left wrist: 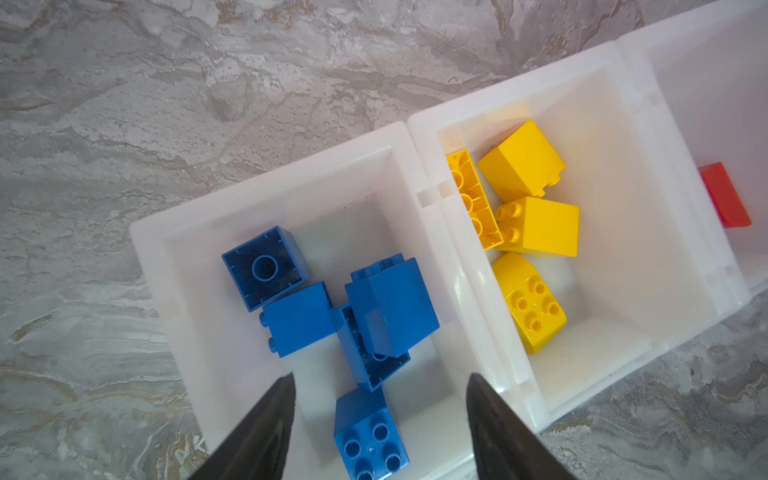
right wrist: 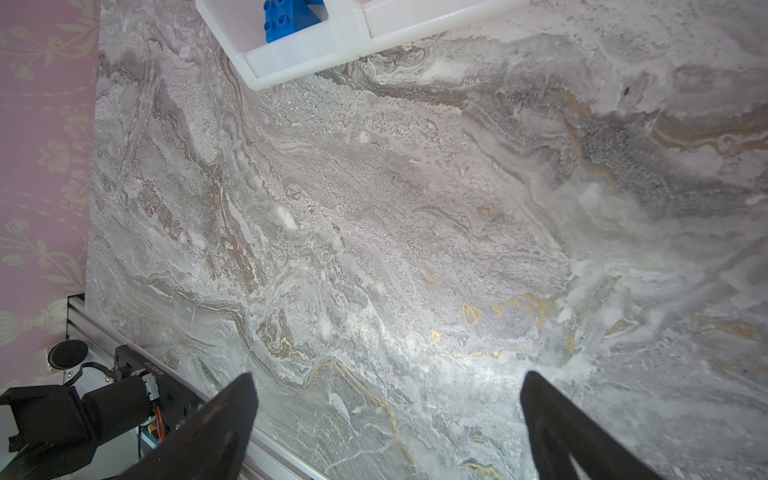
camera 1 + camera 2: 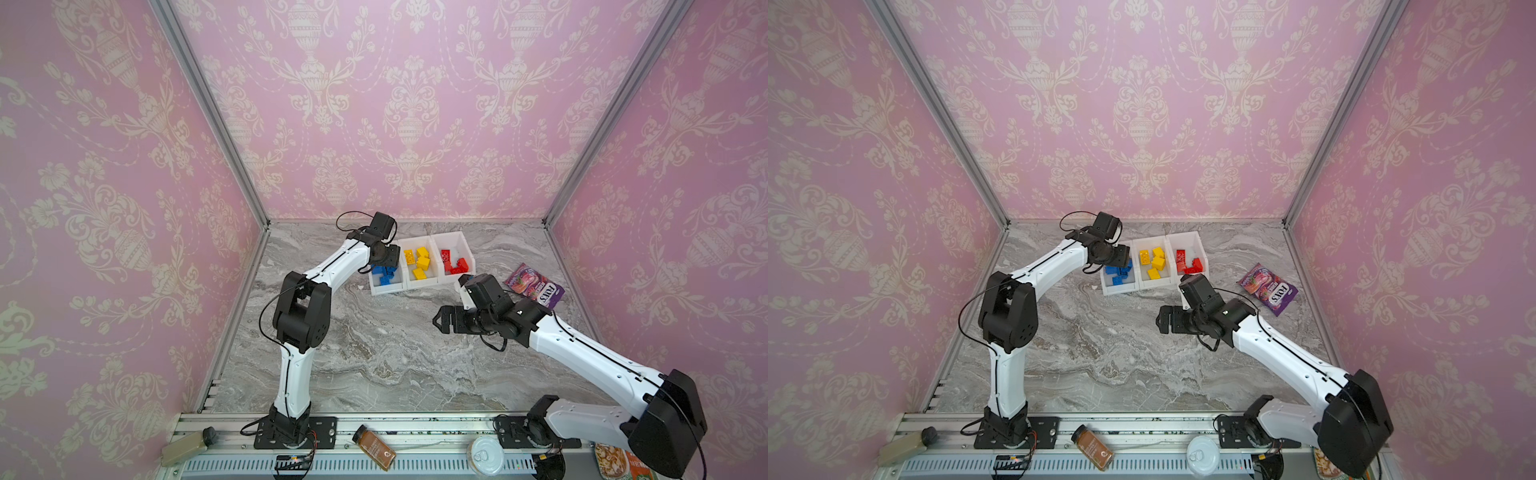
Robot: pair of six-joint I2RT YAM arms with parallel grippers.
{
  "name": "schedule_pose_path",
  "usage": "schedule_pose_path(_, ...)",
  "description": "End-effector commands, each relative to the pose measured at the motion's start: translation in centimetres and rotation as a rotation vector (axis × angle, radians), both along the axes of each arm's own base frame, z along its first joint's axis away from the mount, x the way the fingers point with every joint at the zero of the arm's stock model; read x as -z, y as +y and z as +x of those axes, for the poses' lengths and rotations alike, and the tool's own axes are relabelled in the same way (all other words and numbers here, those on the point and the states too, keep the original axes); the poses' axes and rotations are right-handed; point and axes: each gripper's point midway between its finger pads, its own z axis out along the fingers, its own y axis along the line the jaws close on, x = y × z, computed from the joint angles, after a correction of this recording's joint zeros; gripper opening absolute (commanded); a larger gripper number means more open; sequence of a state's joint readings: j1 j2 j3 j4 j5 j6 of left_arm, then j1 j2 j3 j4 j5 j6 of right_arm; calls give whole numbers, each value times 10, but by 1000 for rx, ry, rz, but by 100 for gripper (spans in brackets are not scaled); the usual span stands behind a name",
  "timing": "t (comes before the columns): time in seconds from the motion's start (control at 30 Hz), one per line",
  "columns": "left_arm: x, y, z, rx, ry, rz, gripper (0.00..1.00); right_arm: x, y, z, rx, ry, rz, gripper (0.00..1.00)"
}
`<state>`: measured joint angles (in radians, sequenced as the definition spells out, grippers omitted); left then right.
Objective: Sort the legos into containers by color
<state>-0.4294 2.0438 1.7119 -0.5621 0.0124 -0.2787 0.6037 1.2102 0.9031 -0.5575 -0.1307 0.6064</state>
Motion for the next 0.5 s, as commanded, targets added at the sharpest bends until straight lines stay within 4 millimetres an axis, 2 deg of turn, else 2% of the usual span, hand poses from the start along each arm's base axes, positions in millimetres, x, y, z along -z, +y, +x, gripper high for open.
schedule_pose_path(0.0, -44, 3, -4, -2, -132, -49, 73, -7, -11, 12, 24, -49, -20, 100)
schedule_pose_path(0.17, -58, 28, -28, -26, -227, -35, 99, -18, -31, 36, 58, -115, -58, 100)
schedule_pose_path(0.27, -63, 53, -43, -58, -284, -35, 99, -26, -49, 56, 100, -178, -112, 100)
schedule_pose_path(0.47, -61, 124, -67, -184, -364, 31, 99, -40, -102, 98, 244, -343, -309, 100)
